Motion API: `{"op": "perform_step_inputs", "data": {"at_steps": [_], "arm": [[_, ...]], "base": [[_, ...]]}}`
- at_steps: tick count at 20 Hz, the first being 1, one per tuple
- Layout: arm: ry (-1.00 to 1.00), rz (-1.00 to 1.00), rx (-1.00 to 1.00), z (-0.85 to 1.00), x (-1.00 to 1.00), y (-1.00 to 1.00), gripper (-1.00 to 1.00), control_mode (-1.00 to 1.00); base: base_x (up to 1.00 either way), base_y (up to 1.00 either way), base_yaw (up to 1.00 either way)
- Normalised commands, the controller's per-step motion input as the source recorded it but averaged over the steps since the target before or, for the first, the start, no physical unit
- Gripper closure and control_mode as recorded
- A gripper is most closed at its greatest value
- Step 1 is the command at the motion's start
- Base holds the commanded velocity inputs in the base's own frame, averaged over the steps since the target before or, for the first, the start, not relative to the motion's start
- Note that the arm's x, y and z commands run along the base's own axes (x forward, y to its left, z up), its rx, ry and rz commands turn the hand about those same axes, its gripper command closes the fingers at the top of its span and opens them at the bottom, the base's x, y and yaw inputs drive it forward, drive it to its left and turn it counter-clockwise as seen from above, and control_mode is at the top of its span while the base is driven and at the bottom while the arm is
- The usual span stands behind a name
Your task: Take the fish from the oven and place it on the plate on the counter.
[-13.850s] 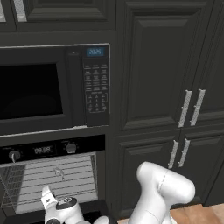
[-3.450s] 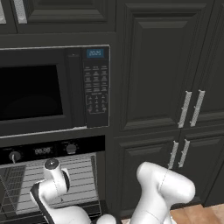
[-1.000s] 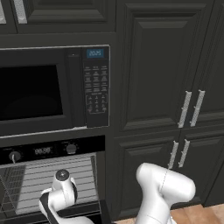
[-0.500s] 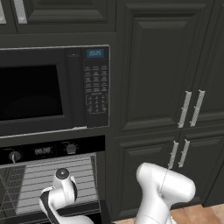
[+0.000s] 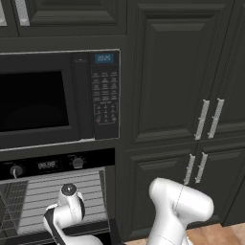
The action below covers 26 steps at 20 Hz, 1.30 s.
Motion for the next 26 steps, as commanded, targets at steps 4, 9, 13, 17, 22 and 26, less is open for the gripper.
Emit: {"op": "perform_step_inputs", "data": {"at_steps": [4,9,13,17,22,26], "arm": [[0.0,0.0,0.0,-0.01,0.0,0.0,1.0,-1.0],[0.0,0.0,0.0,0.07,-0.06,-0.01,1.0,-1.0],[0.0,0.0,0.0,0.19,-0.16,-0.07,1.0,-1.0],[0.0,0.0,0.0,0.33,-0.14,-0.05,1.0,-1.0],[0.0,0.0,0.03,0.5,-0.26,-0.12,1.0,-1.0],[-0.05,0.0,0.06,0.51,-0.64,-0.22,1.0,-1.0]], "base": [[0.0,0.0,0.0],[0.0,0.0,0.0],[0.0,0.0,0.0],[0.0,0.0,0.0],[0.0,0.0,0.0],[0.0,0.0,0.0]]}}
